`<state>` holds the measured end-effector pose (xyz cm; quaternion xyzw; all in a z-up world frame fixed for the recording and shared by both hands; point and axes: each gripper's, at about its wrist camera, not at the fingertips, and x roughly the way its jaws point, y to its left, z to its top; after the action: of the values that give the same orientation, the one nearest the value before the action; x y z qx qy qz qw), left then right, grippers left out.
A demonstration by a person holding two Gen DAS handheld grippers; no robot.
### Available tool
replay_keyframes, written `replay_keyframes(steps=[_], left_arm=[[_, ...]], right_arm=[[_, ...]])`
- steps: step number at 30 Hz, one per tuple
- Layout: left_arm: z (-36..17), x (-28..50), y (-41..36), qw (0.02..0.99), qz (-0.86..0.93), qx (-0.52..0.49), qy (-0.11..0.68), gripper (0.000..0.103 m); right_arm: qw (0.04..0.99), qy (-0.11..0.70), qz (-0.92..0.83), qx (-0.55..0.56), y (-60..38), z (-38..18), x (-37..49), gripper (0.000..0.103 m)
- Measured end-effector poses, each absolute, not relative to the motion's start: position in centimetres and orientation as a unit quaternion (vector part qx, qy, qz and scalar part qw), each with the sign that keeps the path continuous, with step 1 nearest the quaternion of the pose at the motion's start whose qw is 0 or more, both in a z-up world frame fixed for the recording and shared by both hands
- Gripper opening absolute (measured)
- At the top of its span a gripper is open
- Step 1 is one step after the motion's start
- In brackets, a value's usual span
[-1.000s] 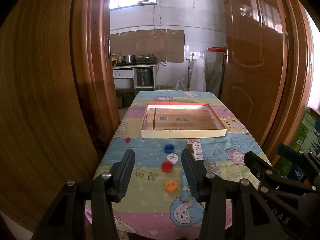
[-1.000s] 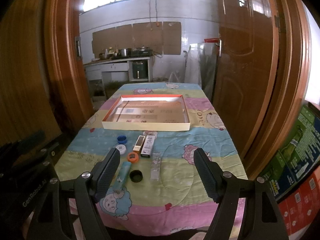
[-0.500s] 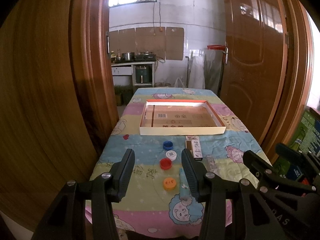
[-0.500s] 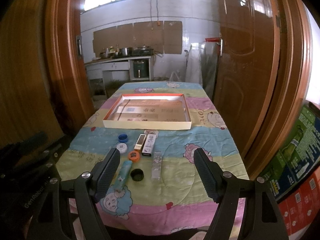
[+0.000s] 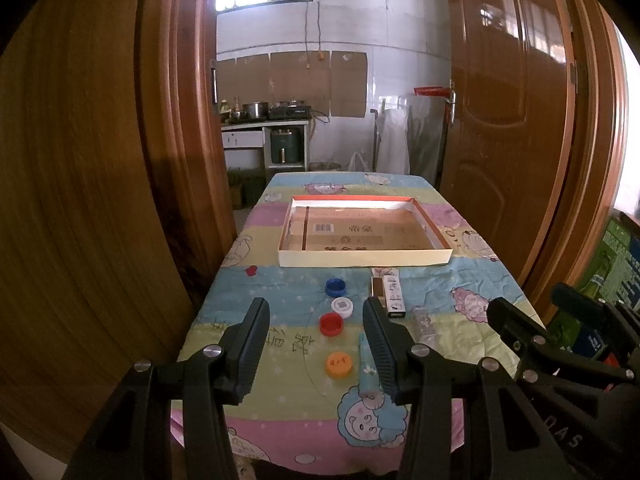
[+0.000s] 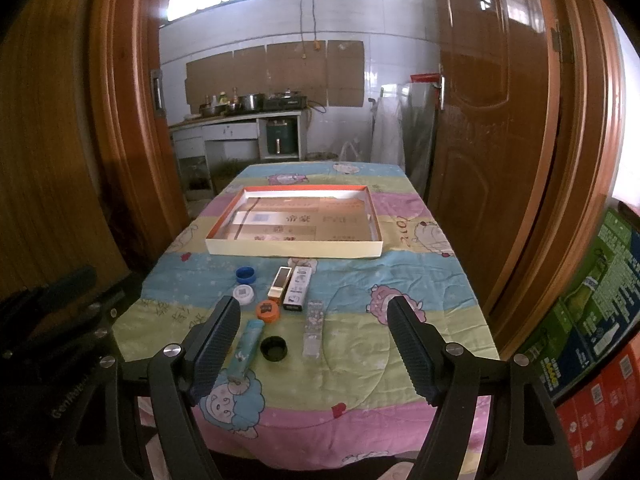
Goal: Organize rigid objects
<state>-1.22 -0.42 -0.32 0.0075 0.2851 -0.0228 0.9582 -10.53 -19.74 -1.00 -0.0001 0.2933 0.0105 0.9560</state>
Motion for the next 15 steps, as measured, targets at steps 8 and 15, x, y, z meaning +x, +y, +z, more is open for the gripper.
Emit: replay_keyframes(steps=[8,15], left_arm=[[-0.7,-0.8,-0.1,0.957,-0.021,0.006,0.288,0.049],[-2.2,1.2,1.7,0.950,-0.012,-0.015,0.311,0.049]], right_arm=[[0.955,0.297,0.010,0.001,-19.6,-1.5,-10.3,0.077],[0.951,0.310,-0.001,0.001,-20.0,-2.7,-9.5,0.077]])
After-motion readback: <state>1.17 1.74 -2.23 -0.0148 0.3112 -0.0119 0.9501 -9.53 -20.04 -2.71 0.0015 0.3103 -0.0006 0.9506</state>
